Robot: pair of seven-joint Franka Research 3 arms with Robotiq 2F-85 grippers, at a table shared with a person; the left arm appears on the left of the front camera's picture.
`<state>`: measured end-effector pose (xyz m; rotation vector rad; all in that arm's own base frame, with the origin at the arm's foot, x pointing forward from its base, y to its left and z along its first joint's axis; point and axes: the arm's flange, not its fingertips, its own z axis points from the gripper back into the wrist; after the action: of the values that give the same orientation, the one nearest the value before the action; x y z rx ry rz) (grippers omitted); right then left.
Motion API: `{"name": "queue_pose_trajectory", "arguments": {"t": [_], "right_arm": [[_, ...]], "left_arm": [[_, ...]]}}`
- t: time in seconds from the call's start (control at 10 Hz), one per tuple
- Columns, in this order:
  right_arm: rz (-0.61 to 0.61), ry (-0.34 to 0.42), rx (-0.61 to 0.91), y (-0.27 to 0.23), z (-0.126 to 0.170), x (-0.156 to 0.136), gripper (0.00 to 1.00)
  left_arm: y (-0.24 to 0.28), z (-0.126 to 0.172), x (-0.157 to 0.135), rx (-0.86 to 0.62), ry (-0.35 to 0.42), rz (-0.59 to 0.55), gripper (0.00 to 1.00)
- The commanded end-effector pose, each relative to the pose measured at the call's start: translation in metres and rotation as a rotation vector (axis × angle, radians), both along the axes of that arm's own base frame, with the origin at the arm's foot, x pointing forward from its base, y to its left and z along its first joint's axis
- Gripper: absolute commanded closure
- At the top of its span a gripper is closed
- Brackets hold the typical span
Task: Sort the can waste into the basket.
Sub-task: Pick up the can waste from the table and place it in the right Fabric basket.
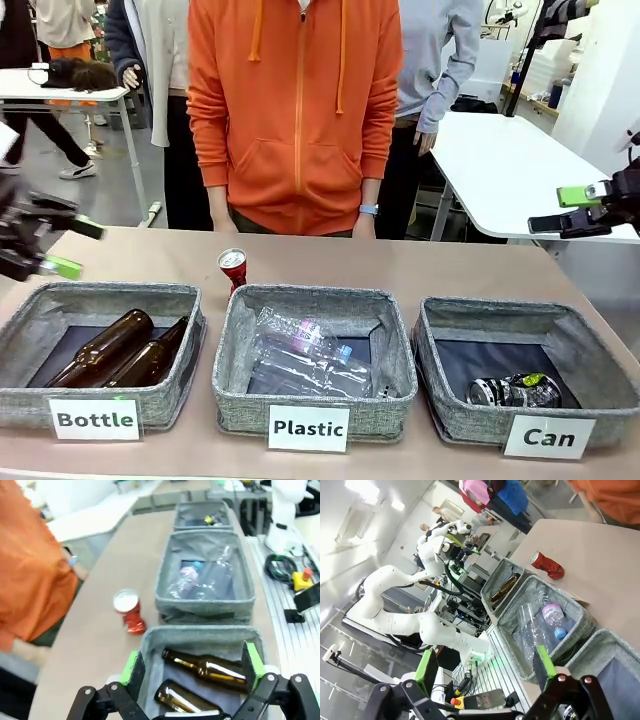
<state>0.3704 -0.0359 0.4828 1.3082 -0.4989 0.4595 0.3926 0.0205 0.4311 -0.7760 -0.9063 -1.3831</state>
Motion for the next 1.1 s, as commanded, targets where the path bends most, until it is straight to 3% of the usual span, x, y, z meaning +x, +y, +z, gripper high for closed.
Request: {"name": "queue_pose_trajectory", "arguments": {"t": [0.0, 0.2, 0.3, 0.5, 0.6, 0.8, 1.0], "right_arm": [[0.013, -0.019, -0.004, -0.002, 0.001, -0.001, 0.00], [0.013, -0.019, -0.004, -0.002, 0.001, -0.001, 0.00], [0.013, -0.019, -0.004, -0.002, 0.001, -0.001, 0.00], [0.013, -0.019, -0.004, -0.002, 0.001, -0.001, 0.00], [0.013, -0.019, -0.004, -0.002, 0.001, -0.001, 0.00], [0.013, -0.019, -0.004, -0.002, 0.001, -0.001, 0.00], [0.013, -0.019, -0.004, -0.002, 0.001, -0.001, 0.00]], "left_arm": [[-0.032, -0.015, 0.036, 0.062, 0.023, -0.063, 0.00], [-0.073, -0.040, 0.073, 0.063, 0.000, 0.062, 0.00], [-0.081, -0.048, 0.086, 0.106, -0.041, 0.151, 0.00], [-0.082, -0.060, 0.101, 0.180, -0.046, 0.243, 0.00], [-0.080, -0.051, 0.085, 0.121, -0.022, 0.126, 0.00], [-0.080, -0.051, 0.085, 0.121, -0.022, 0.126, 0.00], [-0.094, -0.072, 0.107, 0.181, 0.001, 0.168, 0.00]]}}
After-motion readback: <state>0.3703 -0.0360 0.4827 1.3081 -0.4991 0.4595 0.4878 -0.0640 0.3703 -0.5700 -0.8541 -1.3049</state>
